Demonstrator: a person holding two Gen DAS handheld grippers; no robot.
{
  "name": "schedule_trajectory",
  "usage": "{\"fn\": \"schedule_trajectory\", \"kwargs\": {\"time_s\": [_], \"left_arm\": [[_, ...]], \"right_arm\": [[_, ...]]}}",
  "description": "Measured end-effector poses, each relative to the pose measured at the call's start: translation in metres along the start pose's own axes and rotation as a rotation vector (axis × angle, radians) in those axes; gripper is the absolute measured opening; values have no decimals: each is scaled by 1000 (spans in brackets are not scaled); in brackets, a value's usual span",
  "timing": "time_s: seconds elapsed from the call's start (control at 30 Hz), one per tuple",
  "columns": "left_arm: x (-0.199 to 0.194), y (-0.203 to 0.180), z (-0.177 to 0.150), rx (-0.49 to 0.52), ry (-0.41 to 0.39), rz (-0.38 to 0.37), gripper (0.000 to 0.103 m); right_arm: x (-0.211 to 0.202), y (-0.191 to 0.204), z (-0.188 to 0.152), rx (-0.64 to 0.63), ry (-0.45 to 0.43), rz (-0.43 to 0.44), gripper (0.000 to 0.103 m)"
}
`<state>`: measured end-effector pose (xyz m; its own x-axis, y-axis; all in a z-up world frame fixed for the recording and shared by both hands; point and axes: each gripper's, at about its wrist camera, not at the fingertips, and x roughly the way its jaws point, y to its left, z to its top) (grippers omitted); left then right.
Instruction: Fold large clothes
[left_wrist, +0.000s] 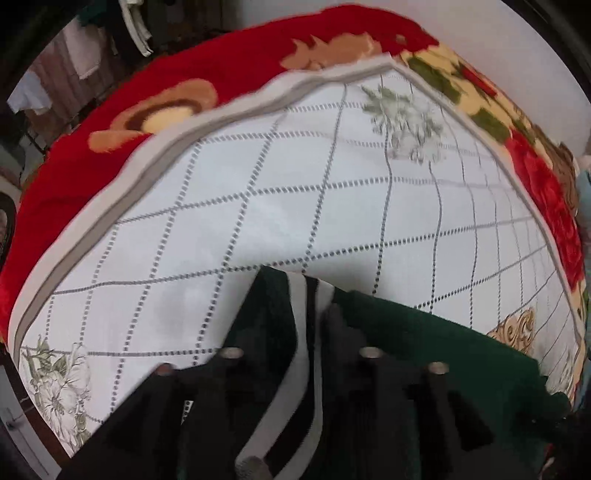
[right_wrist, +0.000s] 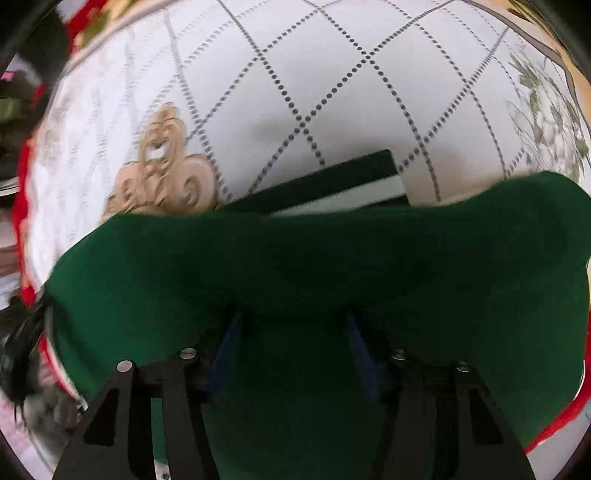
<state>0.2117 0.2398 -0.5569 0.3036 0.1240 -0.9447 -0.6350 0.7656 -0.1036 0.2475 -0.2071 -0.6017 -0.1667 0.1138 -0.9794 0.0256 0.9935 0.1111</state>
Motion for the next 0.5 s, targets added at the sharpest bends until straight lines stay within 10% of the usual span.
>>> {"fn": "schedule_trajectory", "kwargs": {"time_s": [0.07, 0.23, 0.37, 0.5], "left_arm": [[-9, 4, 1, -27, -15, -32, 90], [-60, 31, -12, -141, -95, -55, 94], [-89, 54, -53, -257, -103, -47, 94], [-90, 76, -128, -411, 0, -41, 94]], "right_arm": [[6, 17, 4, -43, -10, -90, 67], [-21, 16, -1, -22, -12, -41, 69], [-73, 12, -33, -126, -222, 33, 69], [-66, 6, -55, -166, -130, 117, 10]]}}
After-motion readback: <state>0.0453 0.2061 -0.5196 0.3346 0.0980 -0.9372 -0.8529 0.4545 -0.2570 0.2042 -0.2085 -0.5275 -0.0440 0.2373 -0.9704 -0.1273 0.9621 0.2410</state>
